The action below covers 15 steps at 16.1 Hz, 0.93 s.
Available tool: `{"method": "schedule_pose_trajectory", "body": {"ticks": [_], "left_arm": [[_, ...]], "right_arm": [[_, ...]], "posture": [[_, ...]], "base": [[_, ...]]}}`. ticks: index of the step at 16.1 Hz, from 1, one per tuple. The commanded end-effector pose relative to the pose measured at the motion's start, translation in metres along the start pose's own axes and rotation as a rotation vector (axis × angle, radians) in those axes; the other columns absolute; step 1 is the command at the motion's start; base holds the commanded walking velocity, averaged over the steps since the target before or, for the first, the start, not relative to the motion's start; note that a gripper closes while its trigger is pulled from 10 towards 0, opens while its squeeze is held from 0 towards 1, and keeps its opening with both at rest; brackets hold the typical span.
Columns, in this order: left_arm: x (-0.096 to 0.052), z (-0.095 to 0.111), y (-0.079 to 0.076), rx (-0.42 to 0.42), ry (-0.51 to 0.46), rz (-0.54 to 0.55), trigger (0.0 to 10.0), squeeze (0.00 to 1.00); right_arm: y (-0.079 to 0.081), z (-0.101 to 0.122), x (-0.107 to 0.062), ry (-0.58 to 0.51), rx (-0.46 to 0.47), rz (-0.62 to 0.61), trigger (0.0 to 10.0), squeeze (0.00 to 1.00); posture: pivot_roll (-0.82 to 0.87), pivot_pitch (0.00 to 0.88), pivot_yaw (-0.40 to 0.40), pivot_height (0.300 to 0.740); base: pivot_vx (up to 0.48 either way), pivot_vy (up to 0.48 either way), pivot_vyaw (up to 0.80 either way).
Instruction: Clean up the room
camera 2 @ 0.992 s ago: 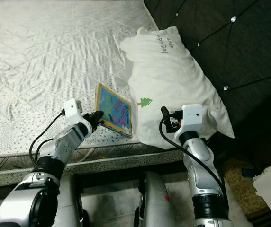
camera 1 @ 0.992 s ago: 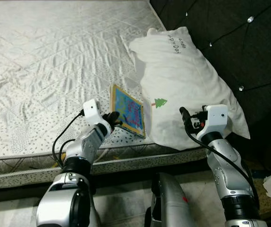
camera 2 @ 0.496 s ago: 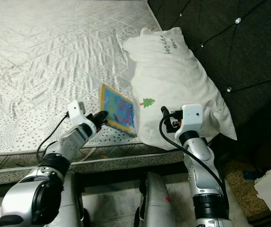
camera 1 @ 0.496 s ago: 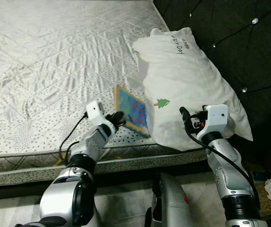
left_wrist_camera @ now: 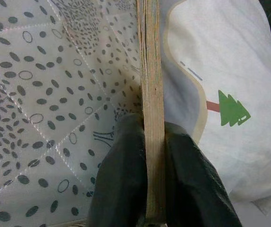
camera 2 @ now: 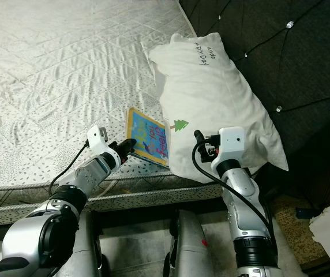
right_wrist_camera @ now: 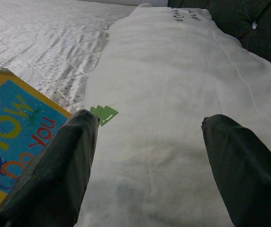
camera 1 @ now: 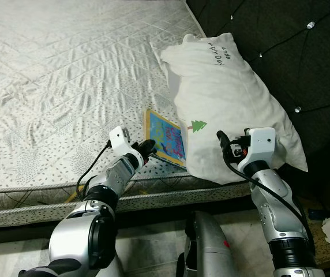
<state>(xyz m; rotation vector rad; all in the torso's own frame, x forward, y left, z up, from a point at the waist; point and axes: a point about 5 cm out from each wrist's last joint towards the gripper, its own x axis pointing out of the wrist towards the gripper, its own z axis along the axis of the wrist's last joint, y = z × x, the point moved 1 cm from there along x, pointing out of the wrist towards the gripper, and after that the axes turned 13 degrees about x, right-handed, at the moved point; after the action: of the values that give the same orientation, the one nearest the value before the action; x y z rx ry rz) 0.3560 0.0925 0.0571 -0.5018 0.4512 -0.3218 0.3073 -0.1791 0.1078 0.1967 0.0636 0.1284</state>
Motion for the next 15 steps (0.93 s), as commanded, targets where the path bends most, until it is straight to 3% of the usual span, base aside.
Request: {"method": "schedule_pose_trajectory", "body": {"ticks": [1, 15], "left_arm": [[0.002, 0.007, -0.003, 0.018, -0.003, -0.01, 10.0, 1.0], [-0.016, 0.041, 0.045, 0.139, -0.063, 0.185, 10.0, 1.0]], "right_arm": [[0.0, 0.005, 0.001, -0.012, -0.006, 0.005, 10.0, 0.0], [0.007, 0.006, 0.013, -0.029, 0.005, 0.016, 10.0, 0.0]], "posture": [[-0.1, 0.061, -0.087, 0.576], [-0.07, 0.021, -0.073, 0.576]], "base": [[0.0, 0.0, 0.0], [0.0, 0.0, 0.0]]}}
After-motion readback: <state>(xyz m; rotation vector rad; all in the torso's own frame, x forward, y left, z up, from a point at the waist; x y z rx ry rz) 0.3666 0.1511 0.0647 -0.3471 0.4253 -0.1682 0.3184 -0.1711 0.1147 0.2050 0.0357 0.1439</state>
